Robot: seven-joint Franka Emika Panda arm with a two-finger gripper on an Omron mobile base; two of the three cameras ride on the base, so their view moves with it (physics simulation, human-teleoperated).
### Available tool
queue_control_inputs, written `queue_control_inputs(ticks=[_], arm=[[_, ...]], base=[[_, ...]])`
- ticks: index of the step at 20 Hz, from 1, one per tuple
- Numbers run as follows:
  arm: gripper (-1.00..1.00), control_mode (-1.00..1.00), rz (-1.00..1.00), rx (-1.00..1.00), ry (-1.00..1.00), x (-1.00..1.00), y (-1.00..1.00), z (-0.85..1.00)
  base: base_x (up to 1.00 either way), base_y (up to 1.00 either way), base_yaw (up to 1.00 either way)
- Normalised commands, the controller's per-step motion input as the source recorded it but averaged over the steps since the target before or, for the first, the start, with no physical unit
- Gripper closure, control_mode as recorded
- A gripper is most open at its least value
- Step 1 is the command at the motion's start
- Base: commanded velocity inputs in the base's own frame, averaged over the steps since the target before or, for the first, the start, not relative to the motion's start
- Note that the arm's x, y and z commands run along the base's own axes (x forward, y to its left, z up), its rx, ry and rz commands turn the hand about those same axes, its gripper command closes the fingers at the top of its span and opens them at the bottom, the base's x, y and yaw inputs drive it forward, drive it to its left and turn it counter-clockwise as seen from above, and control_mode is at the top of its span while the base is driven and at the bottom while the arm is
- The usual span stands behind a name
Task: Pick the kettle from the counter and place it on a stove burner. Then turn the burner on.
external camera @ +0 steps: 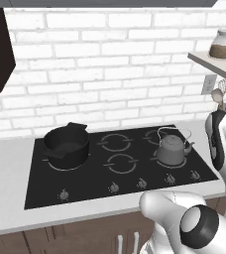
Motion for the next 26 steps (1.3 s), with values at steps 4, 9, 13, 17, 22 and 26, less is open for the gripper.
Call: queue_control_inputs(ticks=[4, 9, 13, 17, 22, 26], arm=[[-1.00, -1.00, -0.05, 0.23, 0.04, 0.00, -0.07, -0.08], [-1.00, -1.00, 0.24, 0.00, 0.05, 0.00, -0.05, -0.30], [-1.00, -1.00, 0.65, -0.01, 0.00, 0.00, -0.05, -0.27], [-1.00, -1.00, 0.73, -0.01, -0.05, 0.00, 0.00, -0.36], [-1.00, -1.00, 0.76, -0.15, -0.14, 0.00, 0.00, -0.44], [-1.00, -1.00, 0.67, -0.22, -0.20, 0.00, 0.18, -0.49]], base=[[0.00, 0.00, 0.00], [0.00, 0.00, 0.00], [0.00, 0.00, 0.00], [0.00, 0.00, 0.00], [0.00, 0.00, 0.00], [0.00, 0.00, 0.00]])
